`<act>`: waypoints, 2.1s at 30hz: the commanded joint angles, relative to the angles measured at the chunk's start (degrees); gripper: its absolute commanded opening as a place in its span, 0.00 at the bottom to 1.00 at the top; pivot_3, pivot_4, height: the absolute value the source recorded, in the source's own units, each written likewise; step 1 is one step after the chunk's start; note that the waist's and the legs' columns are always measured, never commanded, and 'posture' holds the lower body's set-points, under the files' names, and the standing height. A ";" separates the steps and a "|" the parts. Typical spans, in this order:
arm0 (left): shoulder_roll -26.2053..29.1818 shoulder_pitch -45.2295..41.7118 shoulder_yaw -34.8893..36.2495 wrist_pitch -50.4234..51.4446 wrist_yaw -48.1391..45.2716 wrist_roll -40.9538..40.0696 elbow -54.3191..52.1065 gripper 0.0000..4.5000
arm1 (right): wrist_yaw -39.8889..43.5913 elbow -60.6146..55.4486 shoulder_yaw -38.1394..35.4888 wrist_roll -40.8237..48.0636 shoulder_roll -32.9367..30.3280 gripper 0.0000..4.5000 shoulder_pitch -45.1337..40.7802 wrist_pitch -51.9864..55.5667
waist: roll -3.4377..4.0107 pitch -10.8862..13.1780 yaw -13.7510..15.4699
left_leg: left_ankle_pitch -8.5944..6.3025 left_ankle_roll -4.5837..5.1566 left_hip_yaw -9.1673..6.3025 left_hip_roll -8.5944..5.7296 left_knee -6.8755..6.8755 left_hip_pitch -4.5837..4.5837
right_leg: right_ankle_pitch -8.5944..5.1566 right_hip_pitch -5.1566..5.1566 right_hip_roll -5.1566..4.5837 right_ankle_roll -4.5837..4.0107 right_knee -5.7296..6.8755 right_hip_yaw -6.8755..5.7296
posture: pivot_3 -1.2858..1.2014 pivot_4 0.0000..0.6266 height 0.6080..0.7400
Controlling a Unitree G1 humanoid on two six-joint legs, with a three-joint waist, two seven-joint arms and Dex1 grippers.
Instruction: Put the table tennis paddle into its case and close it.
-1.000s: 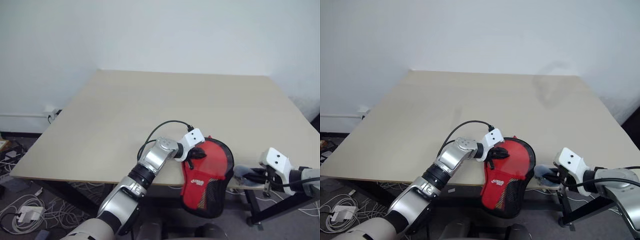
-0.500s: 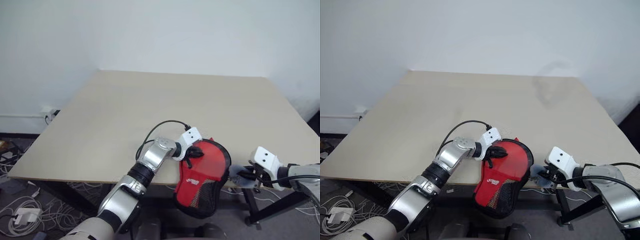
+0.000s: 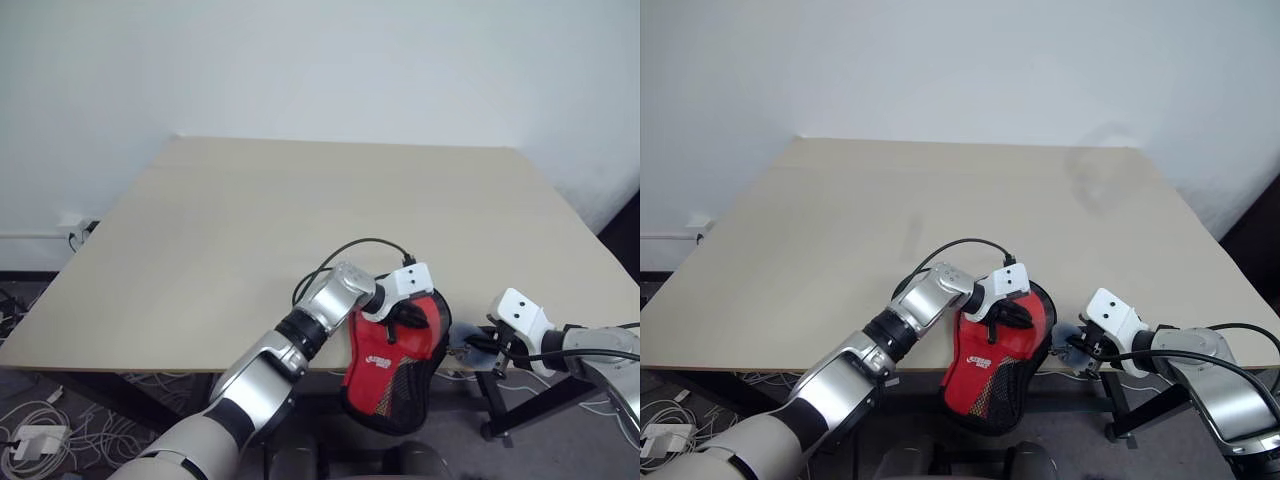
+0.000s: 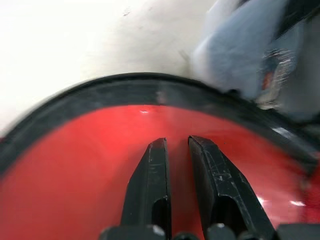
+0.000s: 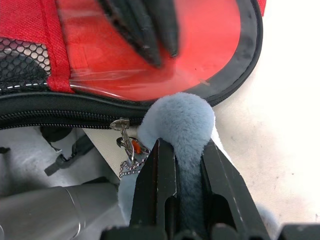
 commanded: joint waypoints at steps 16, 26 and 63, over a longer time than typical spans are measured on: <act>1.30 4.13 -4.17 -1.27 -1.61 5.17 2.33 0.16 | 5.92 -11.89 -10.46 5.69 -3.33 0.00 19.52 -3.74 | 0.07 -0.04 1.93 | -0.19 0.10 -0.08 -0.12 -0.02 -0.01 | -0.13 0.06 -0.08 0.20 -0.06 -0.07 | 0.52 0.00 0.88; 0.94 4.22 -3.86 -0.93 -1.19 5.17 2.37 0.16 | -3.68 -8.23 -4.41 0.99 0.15 0.00 12.47 1.32 | -0.19 -0.16 1.67 | -0.30 0.05 -0.11 -0.04 0.09 0.17 | -0.18 0.26 -0.03 0.26 -0.06 -0.07 | 0.52 0.00 0.88; 0.53 5.37 -3.74 -0.45 -0.48 4.93 0.94 0.16 | -21.14 3.39 -30.90 24.12 14.03 0.47 -15.13 40.27 | 0.61 -0.32 0.76 | -0.33 0.11 -0.17 -0.20 0.11 0.08 | -0.17 0.34 -0.11 0.28 -0.12 -0.14 | 0.52 0.00 0.88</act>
